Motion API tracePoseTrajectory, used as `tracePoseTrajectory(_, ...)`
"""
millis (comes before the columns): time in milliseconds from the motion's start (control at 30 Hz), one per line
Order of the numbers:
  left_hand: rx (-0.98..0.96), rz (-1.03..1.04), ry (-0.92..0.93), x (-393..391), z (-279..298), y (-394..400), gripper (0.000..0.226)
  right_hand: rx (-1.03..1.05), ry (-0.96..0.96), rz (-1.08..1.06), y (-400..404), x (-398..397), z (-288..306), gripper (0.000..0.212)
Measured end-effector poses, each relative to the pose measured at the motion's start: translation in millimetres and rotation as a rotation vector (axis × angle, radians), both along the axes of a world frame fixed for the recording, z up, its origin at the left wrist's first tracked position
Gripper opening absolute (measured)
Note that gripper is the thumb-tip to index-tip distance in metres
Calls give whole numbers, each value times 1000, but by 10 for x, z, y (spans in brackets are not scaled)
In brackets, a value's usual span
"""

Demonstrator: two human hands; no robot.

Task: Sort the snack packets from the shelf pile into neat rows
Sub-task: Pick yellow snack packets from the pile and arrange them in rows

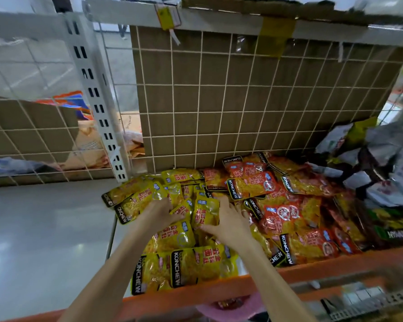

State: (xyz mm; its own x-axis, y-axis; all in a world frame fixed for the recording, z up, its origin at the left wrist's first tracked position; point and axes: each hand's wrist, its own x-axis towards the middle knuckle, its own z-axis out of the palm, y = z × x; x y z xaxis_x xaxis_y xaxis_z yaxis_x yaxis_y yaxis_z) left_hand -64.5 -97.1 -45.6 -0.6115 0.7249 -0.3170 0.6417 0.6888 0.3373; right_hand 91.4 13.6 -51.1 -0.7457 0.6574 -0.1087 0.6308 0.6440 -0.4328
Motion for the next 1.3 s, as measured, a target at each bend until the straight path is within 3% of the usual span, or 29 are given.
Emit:
tracePoseTrajectory(267,46,-46,-38,-17,-15,-41,37,-137,67,-81,39,-72,-4,85)
tracePoseTrajectory(400,108,-99,25,22,-20,-58,38,-367,146,-135,75,-69,32,92)
tracePoseTrajectory(633,371,27,8,-3,-49,-140,45,-550,263,-175,108,-38,36,60)
tracePoseTrajectory(767,528,42,-20,-67,-3,-175,22,-617,353,-181,184,-55,-160,100)
tracePoseTrajectory(900,682,112,-144,-109,36,-204,23,-686,462,-231,106,-56,40,60)
tracePoseTrajectory(1000,773,188,-255,-160,89,-269,24,-678,591,-284,105,-85,85,66)
tracePoseTrajectory(1133,949,312,-463,-204,184,-408,15,-641,680,-243,23,-103,293,17)
tracePoseTrajectory(1300,1051,329,-643,-126,170,-632,29,-697,800,-202,-148,-115,422,15)
